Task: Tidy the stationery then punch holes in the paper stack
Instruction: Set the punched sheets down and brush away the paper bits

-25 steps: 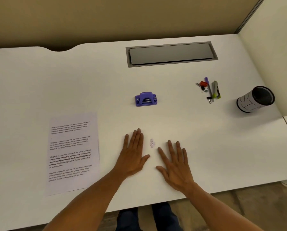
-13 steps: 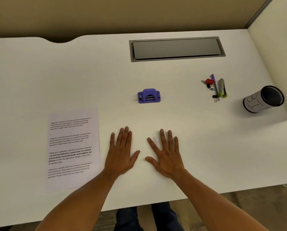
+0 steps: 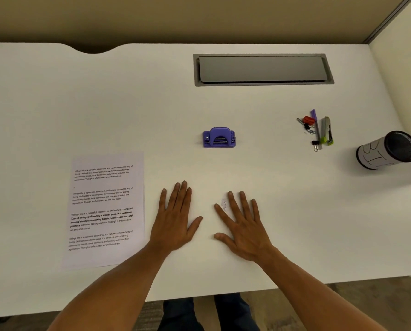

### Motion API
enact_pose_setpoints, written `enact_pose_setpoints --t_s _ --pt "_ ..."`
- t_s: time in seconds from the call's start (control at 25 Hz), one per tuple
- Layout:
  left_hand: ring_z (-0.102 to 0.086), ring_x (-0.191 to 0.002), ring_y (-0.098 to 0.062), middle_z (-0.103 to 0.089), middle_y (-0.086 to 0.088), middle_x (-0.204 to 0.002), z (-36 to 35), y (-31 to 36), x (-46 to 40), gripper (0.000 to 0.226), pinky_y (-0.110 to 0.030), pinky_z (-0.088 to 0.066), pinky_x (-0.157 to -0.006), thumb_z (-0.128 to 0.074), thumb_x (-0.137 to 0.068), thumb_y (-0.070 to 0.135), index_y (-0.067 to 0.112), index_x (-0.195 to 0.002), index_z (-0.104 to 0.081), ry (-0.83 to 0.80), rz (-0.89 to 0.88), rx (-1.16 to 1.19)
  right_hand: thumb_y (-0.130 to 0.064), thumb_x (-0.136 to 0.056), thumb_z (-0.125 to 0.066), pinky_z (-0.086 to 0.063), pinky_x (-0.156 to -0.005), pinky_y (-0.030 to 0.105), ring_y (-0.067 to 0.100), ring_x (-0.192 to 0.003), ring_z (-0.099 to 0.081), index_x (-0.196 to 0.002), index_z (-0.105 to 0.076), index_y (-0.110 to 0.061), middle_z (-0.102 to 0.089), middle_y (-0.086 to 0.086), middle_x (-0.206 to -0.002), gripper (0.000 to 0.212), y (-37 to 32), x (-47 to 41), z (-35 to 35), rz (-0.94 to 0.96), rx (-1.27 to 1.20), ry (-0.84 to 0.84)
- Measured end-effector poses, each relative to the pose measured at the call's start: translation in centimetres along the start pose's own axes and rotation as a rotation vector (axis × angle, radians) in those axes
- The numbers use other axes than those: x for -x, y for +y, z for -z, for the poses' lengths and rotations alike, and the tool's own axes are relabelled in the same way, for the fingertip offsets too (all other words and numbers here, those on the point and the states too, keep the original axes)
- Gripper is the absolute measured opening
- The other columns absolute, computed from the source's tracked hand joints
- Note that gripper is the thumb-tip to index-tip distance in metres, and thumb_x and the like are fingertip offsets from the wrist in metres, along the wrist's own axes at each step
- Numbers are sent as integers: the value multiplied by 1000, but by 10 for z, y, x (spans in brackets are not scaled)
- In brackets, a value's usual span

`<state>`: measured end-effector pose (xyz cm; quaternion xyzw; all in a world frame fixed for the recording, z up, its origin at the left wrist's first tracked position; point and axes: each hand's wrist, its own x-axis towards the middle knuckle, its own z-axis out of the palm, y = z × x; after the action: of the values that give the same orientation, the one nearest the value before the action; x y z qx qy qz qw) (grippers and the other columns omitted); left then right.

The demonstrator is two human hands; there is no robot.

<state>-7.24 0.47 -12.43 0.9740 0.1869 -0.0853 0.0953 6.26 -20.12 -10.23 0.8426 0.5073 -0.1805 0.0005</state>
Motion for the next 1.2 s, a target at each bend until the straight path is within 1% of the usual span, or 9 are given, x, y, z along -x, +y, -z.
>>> enact_pose_setpoints --t_s 0.08,0.2,0.28,0.44,0.56,0.72,0.88,1.08,1.2 --pt "-2 -157 -25 -1 -9 -168 0 0 0 83 -56 -14 -124 -25 -96 64 10 -158 -11 2 0 6 -75 -92 -34 -1 -125 52 30 -155 7 -159 -5 -32 1 6 -169 85 7 -3 3 33 -114 60" --pt "-4 -156 -25 -4 -9 -168 -1 -1 0 83 -56 -15 -124 -26 -96 63 9 -157 -14 9 -3 19 -68 -88 -55 -26 -122 45 24 -151 -20 -154 -32 -24 -34 -2 -160 83 29 -4 10 -53 -314 215" --pt "-5 -156 -25 -4 -9 -168 1 0 0 82 -57 -16 -123 -26 -96 63 9 -157 -15 6 -2 19 -75 -80 -57 -33 -113 45 26 -138 -32 -147 -45 -29 -46 -4 -145 81 41 -12 17 -106 -247 227" --pt "-3 -157 -25 -2 -10 -168 1 0 0 83 -56 -17 -123 -24 -96 64 9 -157 -13 -1 7 3 -79 -72 -60 -20 -110 34 22 -126 -31 -131 -60 -46 -49 -13 -129 67 45 -41 25 -73 -259 181" --pt "-2 -157 -25 -1 -9 -168 -1 0 0 83 -57 -16 -123 -25 -96 63 9 -158 -11 -1 10 2 -73 -73 -64 -25 -106 31 19 -118 -35 -115 -71 -47 -52 -17 -115 50 47 -53 23 -8 -341 192" --pt "-2 -157 -25 -1 -9 -168 -3 0 0 83 -57 -15 -124 -26 -96 63 10 -158 -10 8 3 6 -75 -75 -55 -18 -98 12 17 -107 -41 -98 -78 -46 -57 -19 -101 44 44 -54 18 -34 -435 265" --pt "-2 -157 -25 0 -9 -168 -3 0 0 84 -56 -14 -124 -27 -96 63 10 -158 -7 -4 5 3 -71 -78 -57 -21 -90 19 17 -101 -43 -93 -79 -43 -60 -20 -95 40 41 -58 17 -59 -437 289" --pt "-2 -157 -24 0 -9 -168 0 0 0 84 -56 -15 -124 -26 -96 63 10 -158 -8 -32 8 4 -39 -87 -70 -28 -84 30 19 -93 -45 -87 -80 -41 -66 -18 -87 10 34 -61 12 -92 -392 332" --pt "-2 -157 -25 0 -9 -168 2 0 0 84 -57 -16 -123 -26 -96 64 10 -158 -9 -50 14 5 -31 -88 -72 -28 -87 25 16 -94 -40 -86 -81 -35 -66 -18 -84 10 31 -59 17 -178 -521 305"
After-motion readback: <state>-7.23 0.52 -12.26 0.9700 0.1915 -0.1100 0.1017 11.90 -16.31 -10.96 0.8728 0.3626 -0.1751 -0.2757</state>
